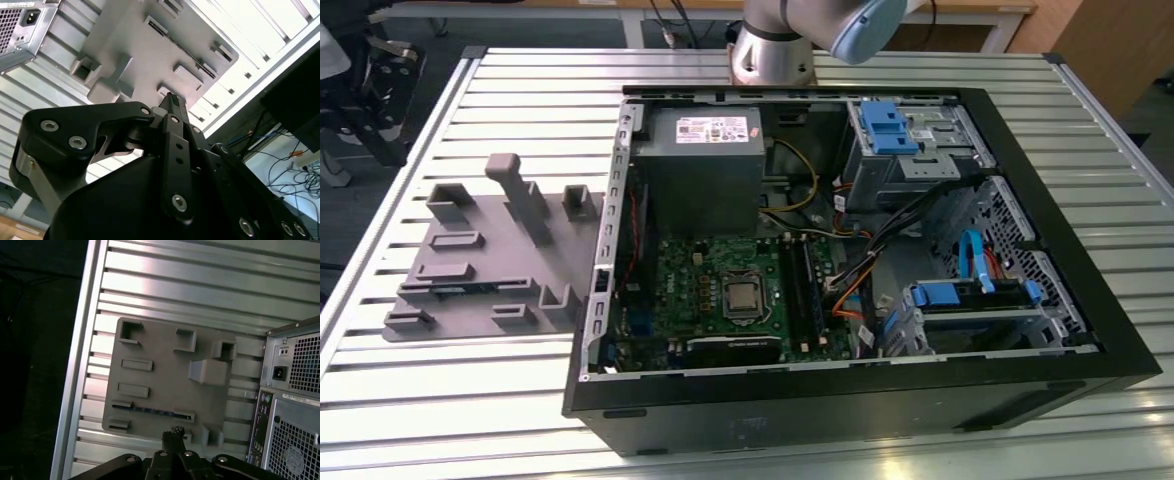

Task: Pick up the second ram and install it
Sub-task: 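Pick up the second ram and move it above second insertion slot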

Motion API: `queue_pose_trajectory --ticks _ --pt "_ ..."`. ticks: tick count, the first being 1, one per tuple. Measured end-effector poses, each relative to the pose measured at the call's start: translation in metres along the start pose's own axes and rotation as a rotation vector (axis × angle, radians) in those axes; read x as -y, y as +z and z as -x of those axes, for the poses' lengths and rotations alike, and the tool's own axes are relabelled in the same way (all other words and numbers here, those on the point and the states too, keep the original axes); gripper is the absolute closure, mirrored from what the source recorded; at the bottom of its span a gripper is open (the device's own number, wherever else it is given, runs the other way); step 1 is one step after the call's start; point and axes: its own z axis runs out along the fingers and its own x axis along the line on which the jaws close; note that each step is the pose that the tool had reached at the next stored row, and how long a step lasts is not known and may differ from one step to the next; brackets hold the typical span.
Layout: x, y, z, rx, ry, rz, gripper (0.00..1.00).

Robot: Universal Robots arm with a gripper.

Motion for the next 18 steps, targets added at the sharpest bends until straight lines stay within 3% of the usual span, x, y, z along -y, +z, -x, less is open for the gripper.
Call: queue_pose_trajectory --ticks 18 --pt "0.0000 0.0017 -0.0003 -0.0056 -0.257 -0.0037 0.89"
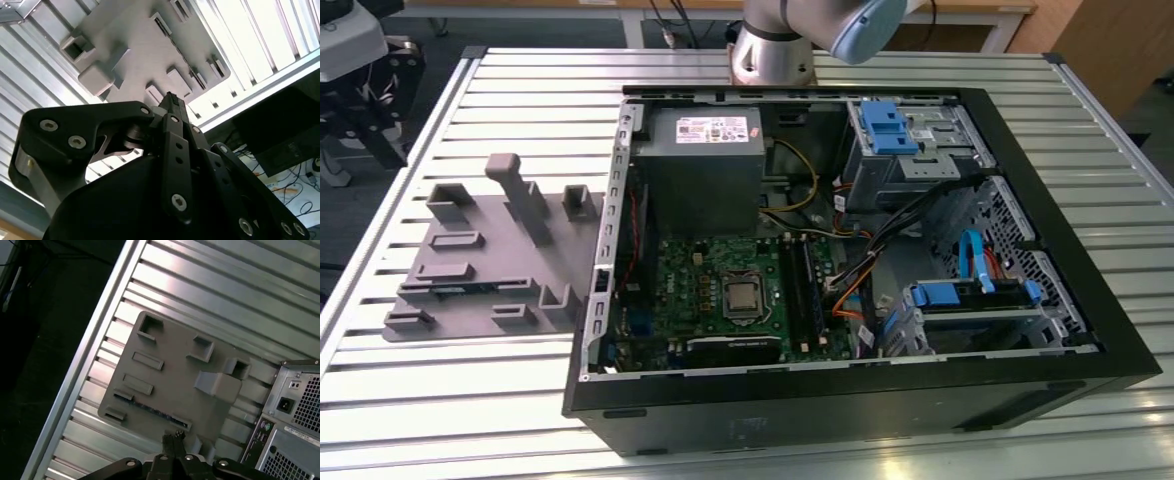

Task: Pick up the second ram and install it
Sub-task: 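Pick up the second ram and move it above second insertion slot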

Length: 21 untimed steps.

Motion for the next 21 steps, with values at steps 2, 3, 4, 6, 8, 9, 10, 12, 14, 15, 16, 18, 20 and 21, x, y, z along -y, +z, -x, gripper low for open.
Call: queue_pose_trajectory --ticks 2,3,4,6,8,9,10,12,14,15,16,18,20,21 --pt "-0.0001 0.0002 -0.0002 -0.0003 -0.027 0.0002 0.89" --pt "-0.0001 0.0002 -0.0003 -0.0005 -0.040 0.0002 0.89" --pt "-0.0001 0.0003 -0.0004 -0.0005 -0.053 0.0004 0.89" --pt "-0.0002 0.0004 -0.0007 -0.0009 -0.077 0.0005 0.89" --pt "-0.0003 0.0005 -0.0009 -0.0014 -0.101 0.0006 0.89" --pt "-0.0003 0.0005 -0.0010 -0.0016 -0.114 0.0007 0.89" --pt "-0.0003 0.0005 -0.0010 -0.0018 -0.128 0.0007 0.89" --pt "-0.0003 0.0007 -0.0011 -0.0022 -0.156 0.0009 0.89" --pt "-0.0003 0.0009 -0.0011 -0.0025 -0.183 0.0011 0.89" --pt "-0.0004 0.0010 -0.0012 -0.0026 -0.197 0.0012 0.89" --pt "-0.0004 0.0010 -0.0012 -0.0029 -0.212 0.0013 0.89" --pt "-0.0004 0.0012 -0.0012 -0.0032 -0.239 0.0014 0.89" --pt "-0.0004 0.0016 -0.0012 -0.0035 -0.268 0.0016 0.89" --pt "-0.0004 0.0018 -0.0012 -0.0037 -0.283 0.0017 0.89"
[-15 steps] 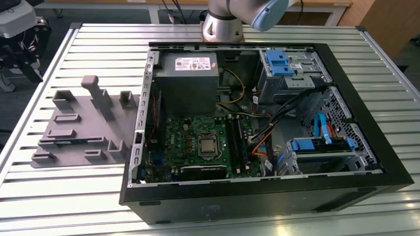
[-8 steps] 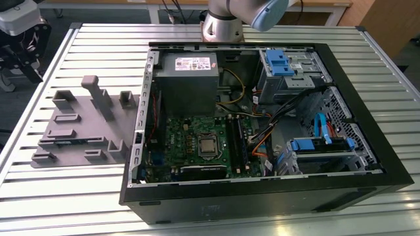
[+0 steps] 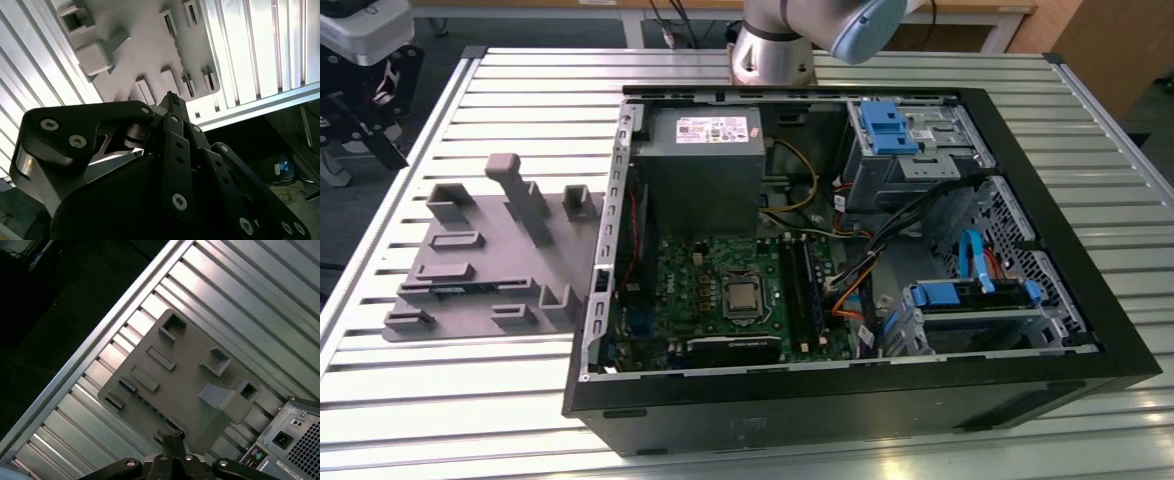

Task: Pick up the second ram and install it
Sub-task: 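Pick up the second ram and move it above second insertion slot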

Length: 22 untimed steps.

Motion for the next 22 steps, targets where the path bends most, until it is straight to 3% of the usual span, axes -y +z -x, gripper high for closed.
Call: queue_pose_trajectory --ticks 12,22 --pt "0.0001 0.0021 0.0000 -0.0025 -0.177 0.0007 0.89" --pt "0.0001 0.0040 0.0000 -0.0052 -0.352 0.0013 0.89"
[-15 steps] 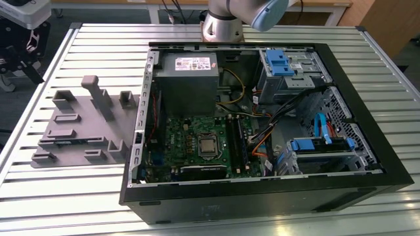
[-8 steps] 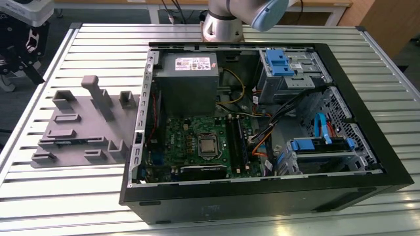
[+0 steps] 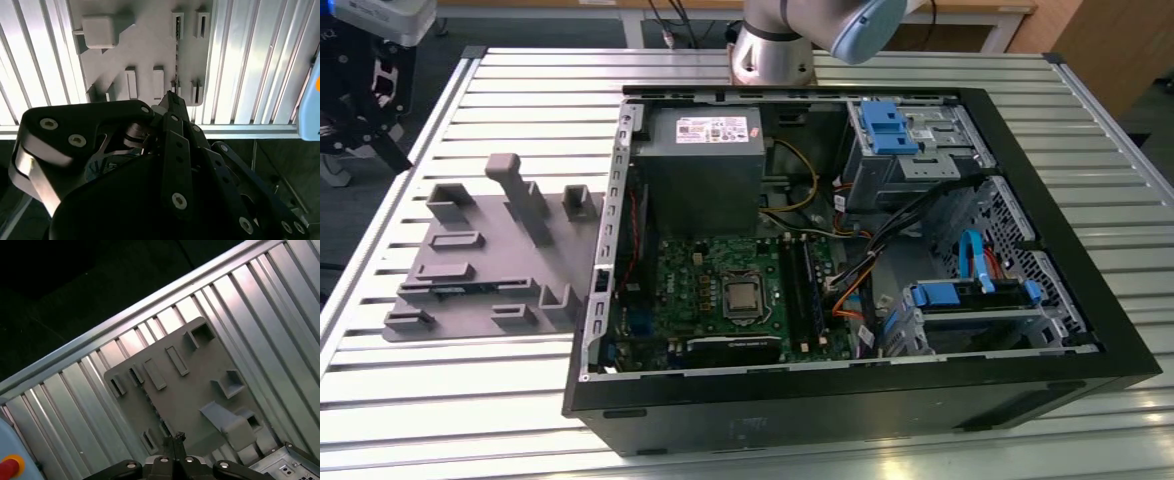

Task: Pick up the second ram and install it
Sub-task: 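Pick up the second ram and move it above second insertion slot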

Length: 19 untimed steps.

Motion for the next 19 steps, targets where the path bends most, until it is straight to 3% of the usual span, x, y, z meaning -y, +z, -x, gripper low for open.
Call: queue_pose_trajectory --ticks 12,13,16,19 --pt "0.0000 0.0024 0.0000 -0.0046 -0.208 0.0000 0.89" --pt "-0.0039 0.0031 -0.0024 -0.0059 -0.230 -0.0002 0.89" --pt "-0.0079 0.0039 -0.0047 -0.0058 -0.232 -0.0003 0.89" --pt "-0.0085 0.0045 -0.0051 -0.0062 -0.263 0.0000 0.89"
